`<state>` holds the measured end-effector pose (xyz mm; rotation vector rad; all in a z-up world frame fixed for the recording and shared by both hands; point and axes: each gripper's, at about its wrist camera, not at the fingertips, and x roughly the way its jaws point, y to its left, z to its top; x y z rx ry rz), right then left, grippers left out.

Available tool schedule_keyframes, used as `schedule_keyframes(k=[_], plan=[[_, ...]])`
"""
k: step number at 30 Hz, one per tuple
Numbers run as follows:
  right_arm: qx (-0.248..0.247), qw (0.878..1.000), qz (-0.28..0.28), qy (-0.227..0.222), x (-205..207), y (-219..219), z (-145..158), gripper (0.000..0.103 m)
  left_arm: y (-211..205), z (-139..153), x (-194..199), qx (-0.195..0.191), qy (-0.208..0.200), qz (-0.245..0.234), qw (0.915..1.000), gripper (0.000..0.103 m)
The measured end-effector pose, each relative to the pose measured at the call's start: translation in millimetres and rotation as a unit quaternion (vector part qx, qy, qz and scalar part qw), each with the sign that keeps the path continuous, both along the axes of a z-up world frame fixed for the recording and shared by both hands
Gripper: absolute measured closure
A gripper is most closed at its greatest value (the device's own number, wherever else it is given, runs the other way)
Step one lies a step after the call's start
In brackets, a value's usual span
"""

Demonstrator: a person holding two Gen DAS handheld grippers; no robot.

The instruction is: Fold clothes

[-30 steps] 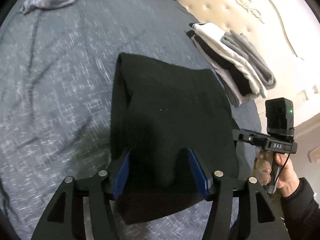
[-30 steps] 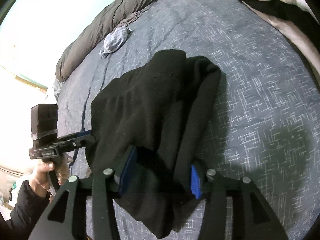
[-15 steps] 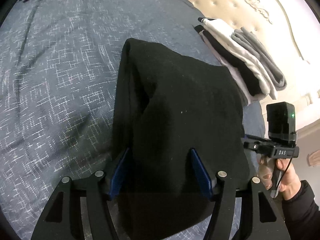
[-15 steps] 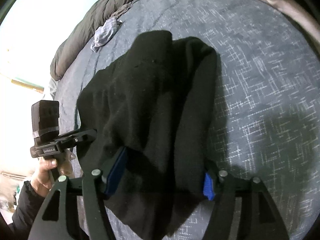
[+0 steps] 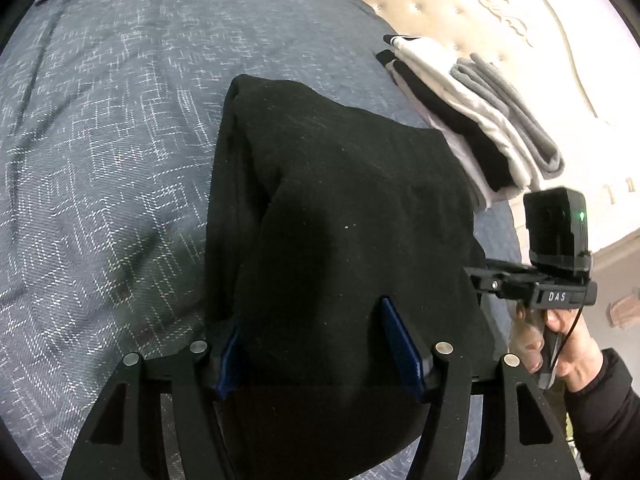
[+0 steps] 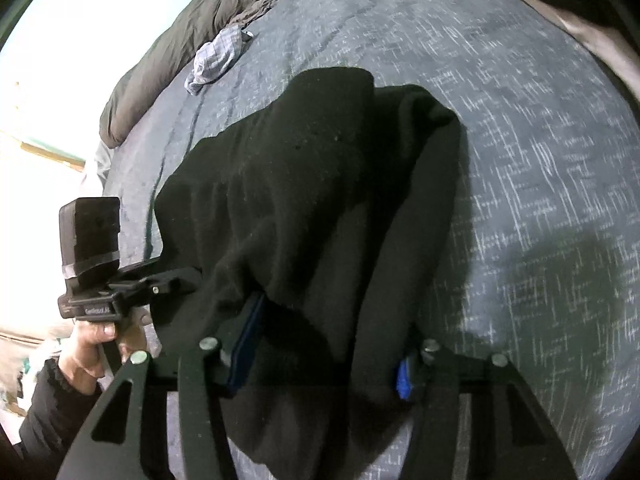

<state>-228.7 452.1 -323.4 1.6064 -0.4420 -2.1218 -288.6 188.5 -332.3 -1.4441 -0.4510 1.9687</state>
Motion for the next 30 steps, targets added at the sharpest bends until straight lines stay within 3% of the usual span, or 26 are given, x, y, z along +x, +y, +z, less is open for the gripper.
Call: schedule_keyframes(k=[3,6,10,19,25,30], plan=[[-0.006,1.000,-0.004,-0.003,0.3,3.2,-2.3,0.049,-5.6,-4.6,-2.1,0.012,-0.006,0.003,0.9999,0.037],[-0.025,1.000,-0.007,-0.003,1.5,6.4,-2.7,0.057,-5.6,-4.9,-3.1,0.014,-0.004,-0.002,0.9999,0.039],[-0.026,1.000,-0.001,0.009,2.5,2.5,-0.6,0.065,-4.9,-5.9,-5.1,0.023,-0.006,0.002,0.9997,0.051],[-0.059,0.998,-0.026,-0.007,1.2,11.2,-7.6,0.066,-3.0,-1.1,-3.9,0.028,-0.004,0.015,0.9995,0.058],[-0.085,0.995,-0.040,0.029,10.0,12.8,12.5,0.078,0.6,23.3,-1.1,0.022,0.017,0.014,0.9995,0.078],[-0.092,0.994,-0.027,0.053,10.9,10.0,38.8,0.082,-0.8,43.5,1.3,0.023,0.030,0.018,0.9991,0.080]])
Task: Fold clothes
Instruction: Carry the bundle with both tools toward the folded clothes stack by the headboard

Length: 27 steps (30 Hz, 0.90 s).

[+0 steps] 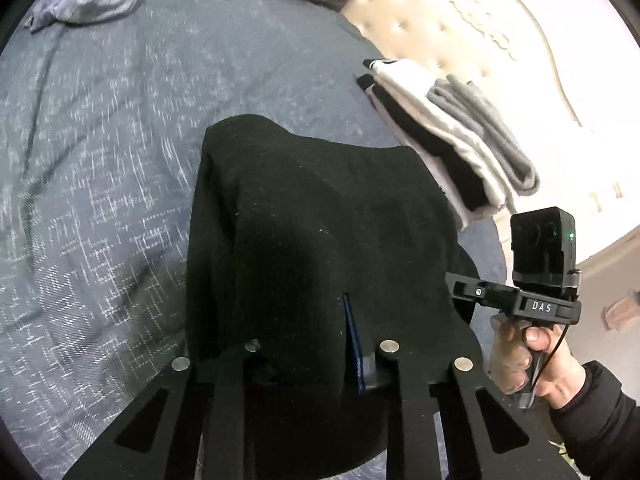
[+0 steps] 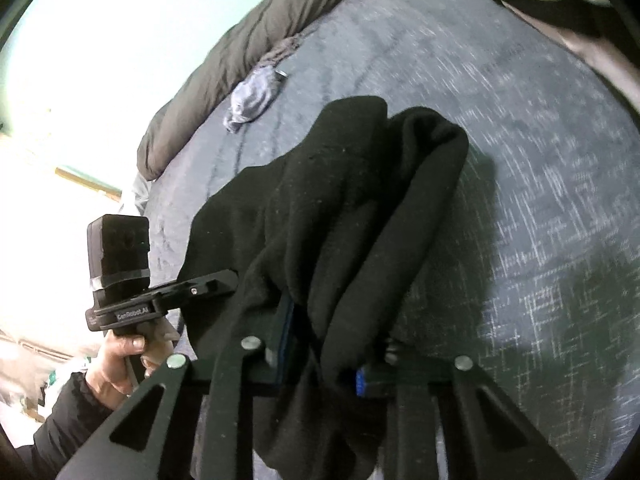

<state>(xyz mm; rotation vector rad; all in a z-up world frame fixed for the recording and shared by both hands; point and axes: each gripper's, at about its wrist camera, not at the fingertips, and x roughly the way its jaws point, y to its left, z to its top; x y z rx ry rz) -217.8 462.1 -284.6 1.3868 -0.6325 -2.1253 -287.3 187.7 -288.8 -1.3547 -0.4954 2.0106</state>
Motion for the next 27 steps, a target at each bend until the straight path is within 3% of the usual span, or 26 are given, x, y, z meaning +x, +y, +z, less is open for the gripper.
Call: schedule_keyframes(k=[13,27], plan=[[-0.001,0.998,0.017,0.065,1.3,9.6,85.6,0.083,6.2,84.6,7.9,0.012,0.050,0.012,0.9986,0.081],[0.000,0.990,0.025,0.141,-9.6,72.9,197.3,0.083,69.8,201.5,-1.5,0.014,0.119,0.006,0.9928,0.080]])
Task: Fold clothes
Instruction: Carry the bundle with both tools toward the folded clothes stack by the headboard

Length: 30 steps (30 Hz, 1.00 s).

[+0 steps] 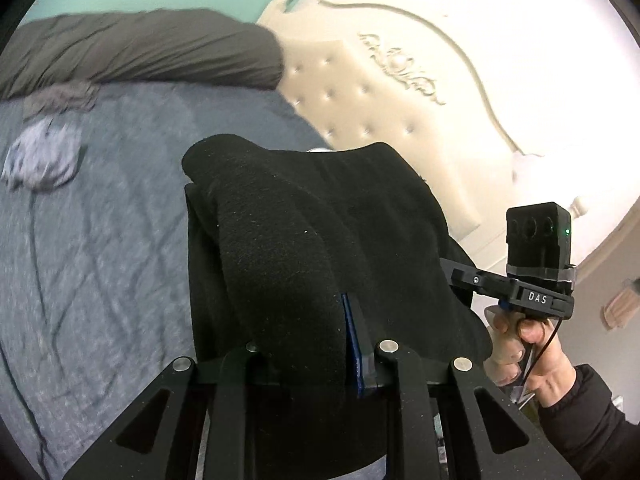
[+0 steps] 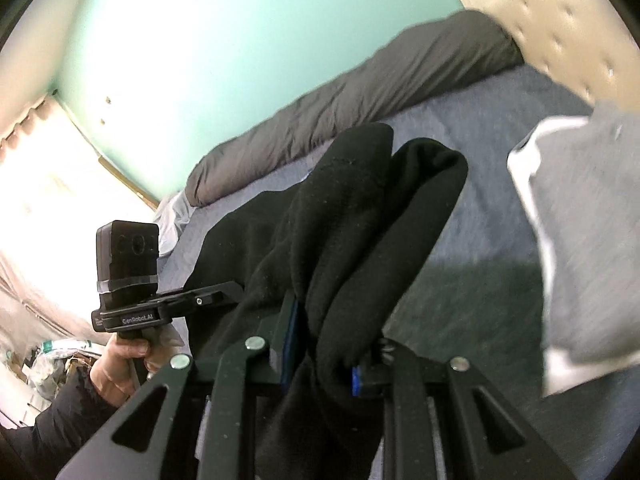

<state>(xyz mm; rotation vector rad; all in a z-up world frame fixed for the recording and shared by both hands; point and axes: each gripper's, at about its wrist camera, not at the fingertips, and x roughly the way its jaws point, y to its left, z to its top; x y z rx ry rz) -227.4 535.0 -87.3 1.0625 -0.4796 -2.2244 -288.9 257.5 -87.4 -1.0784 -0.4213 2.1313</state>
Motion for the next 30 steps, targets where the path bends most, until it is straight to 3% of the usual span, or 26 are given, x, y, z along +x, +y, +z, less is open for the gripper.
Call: schedule_keyframes(k=[6,13,22,30], plan=[[-0.004,1.000,-0.003,0.022,-10.3,48.9,31.9,0.083,52.5,37.2,-17.8,-0.001,0.019,-0.008,0.9998,0.080],[-0.007,0.999,-0.008,0.031,-19.5,115.4,45.8,0.083,117.4,56.3,-37.7,0.000,0.034,-0.012,0.9994,0.080],[0.027,0.999,-0.021,0.041,-33.6,190.0,53.8,0.083,199.1,47.3,-76.0,0.012,0.029,-0.016,0.9994,0.080],[0.052,0.998,-0.011,0.038,-46.5,233.1,47.1,0.083,246.4,34.0,-95.5,0.011,0.024,-0.021,0.9994,0.080]])
